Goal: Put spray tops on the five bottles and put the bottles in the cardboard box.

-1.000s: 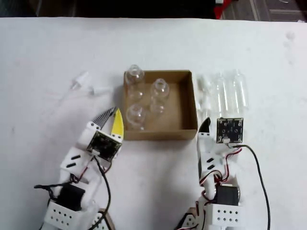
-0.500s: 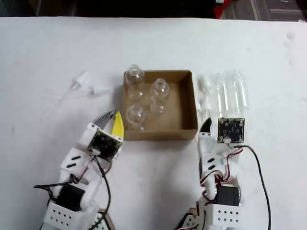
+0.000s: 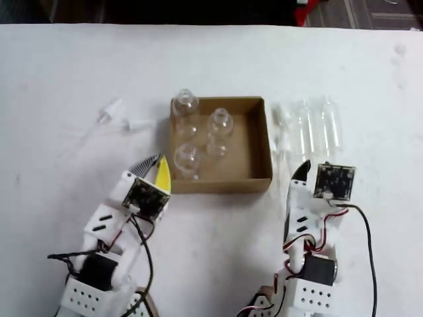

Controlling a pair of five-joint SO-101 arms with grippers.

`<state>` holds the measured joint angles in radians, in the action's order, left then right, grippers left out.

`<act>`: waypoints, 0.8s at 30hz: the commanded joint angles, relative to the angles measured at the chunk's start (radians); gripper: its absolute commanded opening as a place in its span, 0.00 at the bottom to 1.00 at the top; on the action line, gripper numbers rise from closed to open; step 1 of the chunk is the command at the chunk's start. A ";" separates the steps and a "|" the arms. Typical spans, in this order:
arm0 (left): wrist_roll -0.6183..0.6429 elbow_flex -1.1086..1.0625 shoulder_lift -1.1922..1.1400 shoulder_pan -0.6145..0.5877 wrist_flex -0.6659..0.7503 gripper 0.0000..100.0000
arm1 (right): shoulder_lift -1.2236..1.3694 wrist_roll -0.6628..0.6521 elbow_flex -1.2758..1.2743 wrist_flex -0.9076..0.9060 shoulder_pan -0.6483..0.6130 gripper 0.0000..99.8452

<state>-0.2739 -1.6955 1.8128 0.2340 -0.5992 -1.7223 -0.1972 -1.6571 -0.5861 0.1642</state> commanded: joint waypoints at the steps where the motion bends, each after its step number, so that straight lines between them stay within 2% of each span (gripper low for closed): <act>1: 0.011 0.003 0.008 0.013 -0.002 0.02 | 0.004 -0.069 0.117 -0.073 -0.022 0.11; 5: 0.011 0.003 0.008 0.013 -0.002 0.02 | 0.044 -0.072 0.279 -0.151 -0.025 0.11; 8: 0.008 0.003 0.008 0.013 -0.002 0.02 | 0.185 -0.072 0.399 -0.189 -0.027 0.11; 16: 0.002 0.003 0.008 0.081 -0.025 0.02 | 0.802 -0.072 0.802 -0.283 -0.025 0.11; 24: 0.009 0.003 0.008 0.085 -0.025 0.02 | 1.323 -0.071 1.266 -0.417 -0.070 0.11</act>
<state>-0.2739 -1.6955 1.8128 0.3061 -0.6222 -0.5516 -0.2555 -0.5738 -0.9636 0.1320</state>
